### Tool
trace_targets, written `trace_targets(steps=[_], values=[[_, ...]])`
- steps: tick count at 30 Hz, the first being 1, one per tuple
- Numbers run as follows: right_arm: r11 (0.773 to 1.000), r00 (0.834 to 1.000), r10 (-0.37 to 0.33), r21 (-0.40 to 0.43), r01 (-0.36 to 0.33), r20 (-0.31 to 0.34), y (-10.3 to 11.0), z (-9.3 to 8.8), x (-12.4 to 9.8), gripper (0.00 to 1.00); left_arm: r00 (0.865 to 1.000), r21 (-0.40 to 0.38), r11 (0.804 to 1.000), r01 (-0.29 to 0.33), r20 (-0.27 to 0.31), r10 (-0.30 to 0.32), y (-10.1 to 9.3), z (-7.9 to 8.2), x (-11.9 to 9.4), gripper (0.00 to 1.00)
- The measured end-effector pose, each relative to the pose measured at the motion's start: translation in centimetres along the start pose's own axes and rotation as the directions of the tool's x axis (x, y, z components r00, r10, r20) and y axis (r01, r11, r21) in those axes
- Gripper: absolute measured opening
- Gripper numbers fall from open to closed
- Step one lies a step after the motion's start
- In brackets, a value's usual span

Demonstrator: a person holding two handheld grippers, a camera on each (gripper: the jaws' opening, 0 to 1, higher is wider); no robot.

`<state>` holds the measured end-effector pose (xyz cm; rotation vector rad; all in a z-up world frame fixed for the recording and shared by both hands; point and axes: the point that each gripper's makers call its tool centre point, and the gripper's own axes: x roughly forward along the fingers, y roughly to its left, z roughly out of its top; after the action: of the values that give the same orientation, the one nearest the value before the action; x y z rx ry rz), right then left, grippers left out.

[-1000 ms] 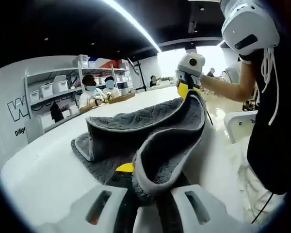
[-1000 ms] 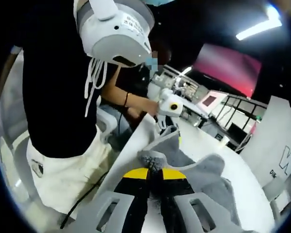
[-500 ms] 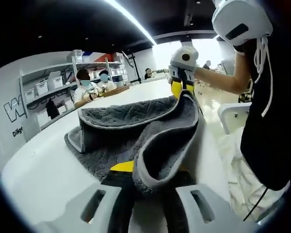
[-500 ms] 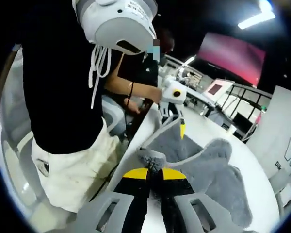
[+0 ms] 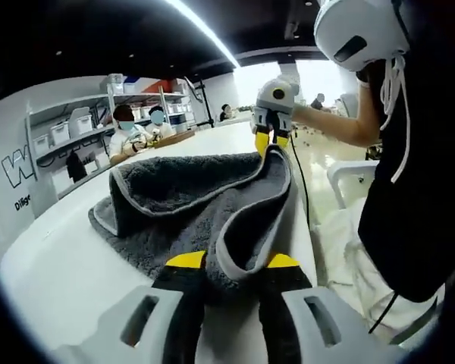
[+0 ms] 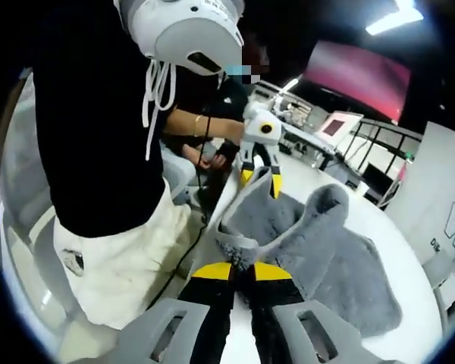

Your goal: Open the folded towel by lifting each exposed corner and separating the folded layers until the towel lies flat within the target outline without major curled edges

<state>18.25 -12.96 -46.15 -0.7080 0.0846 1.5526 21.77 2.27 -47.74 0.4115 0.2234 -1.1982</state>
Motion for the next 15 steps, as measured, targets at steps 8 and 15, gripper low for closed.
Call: trace_targets(steps=[8, 15], values=[[1.000, 1.000, -0.020, -0.001, 0.020, -0.014, -0.2, -0.3, -0.3, 0.01, 1.000, -0.019, 1.000, -0.006, -0.001, 0.006, -0.3, 0.2, -0.5, 0.22], [0.998, 0.998, -0.063, 0.015, 0.063, -0.032, -0.6, -1.2, -1.4, 0.01, 0.999, -0.033, 0.999, 0.031, 0.010, -0.031, -1.3, 0.5, -0.5, 0.17]])
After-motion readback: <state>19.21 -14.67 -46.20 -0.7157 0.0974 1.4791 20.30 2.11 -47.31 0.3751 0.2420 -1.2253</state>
